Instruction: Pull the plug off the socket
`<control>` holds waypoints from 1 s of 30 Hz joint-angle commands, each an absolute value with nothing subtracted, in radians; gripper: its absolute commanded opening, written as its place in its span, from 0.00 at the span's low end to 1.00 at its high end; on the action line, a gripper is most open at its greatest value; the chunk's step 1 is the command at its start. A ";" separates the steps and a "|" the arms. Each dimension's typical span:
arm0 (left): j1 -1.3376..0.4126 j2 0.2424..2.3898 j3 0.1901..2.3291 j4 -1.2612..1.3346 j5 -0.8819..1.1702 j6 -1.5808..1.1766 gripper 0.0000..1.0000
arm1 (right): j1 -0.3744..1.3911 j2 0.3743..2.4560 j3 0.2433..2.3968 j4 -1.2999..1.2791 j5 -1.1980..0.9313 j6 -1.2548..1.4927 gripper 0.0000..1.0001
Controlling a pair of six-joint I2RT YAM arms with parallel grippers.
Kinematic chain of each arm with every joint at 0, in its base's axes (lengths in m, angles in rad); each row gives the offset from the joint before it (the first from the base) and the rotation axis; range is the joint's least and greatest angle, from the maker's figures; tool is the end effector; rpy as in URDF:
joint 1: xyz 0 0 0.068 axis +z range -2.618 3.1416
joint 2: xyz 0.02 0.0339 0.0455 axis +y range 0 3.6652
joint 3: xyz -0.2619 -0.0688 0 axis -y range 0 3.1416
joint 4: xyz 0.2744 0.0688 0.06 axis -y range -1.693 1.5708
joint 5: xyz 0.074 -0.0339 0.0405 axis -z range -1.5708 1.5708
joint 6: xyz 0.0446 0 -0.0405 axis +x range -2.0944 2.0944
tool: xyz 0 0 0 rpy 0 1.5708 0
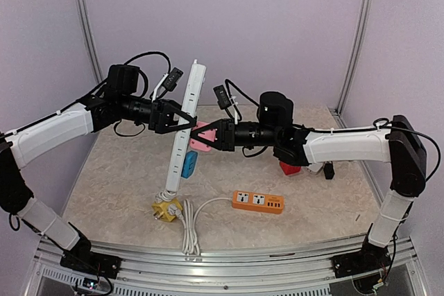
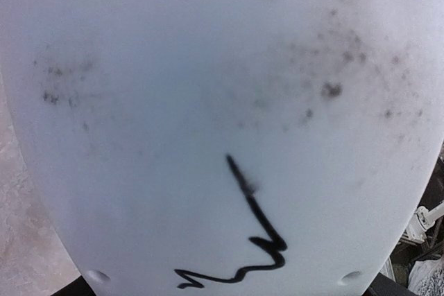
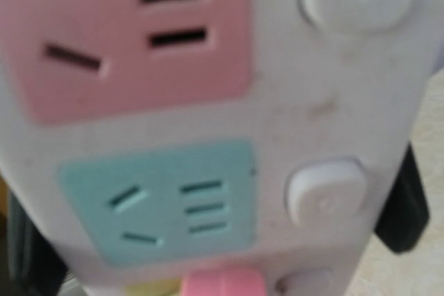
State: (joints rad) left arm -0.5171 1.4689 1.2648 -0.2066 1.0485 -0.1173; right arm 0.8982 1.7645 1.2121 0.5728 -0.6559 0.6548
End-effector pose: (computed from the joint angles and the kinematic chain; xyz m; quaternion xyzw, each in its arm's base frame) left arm 0.2960 -0.2128 0.3388 0.4127 0.6552 -0.5458 0.3202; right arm 0.2558 0.3649 0.2798 -0.3088 0.6297 0.6347 0.3244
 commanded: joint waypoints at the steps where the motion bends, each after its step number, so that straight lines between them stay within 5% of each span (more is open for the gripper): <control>1: -0.515 1.462 1.302 -0.183 1.010 -0.109 0.03 | 0.907 1.762 1.217 0.487 -0.554 0.676 0.00; 13: -0.514 1.450 1.310 -0.193 1.125 -0.082 0.03 | 0.907 1.761 1.172 0.806 -0.802 0.760 0.00; 30: -0.501 1.457 1.307 -0.175 1.158 -0.095 0.02 | 0.907 1.767 1.187 0.834 -0.905 0.749 0.00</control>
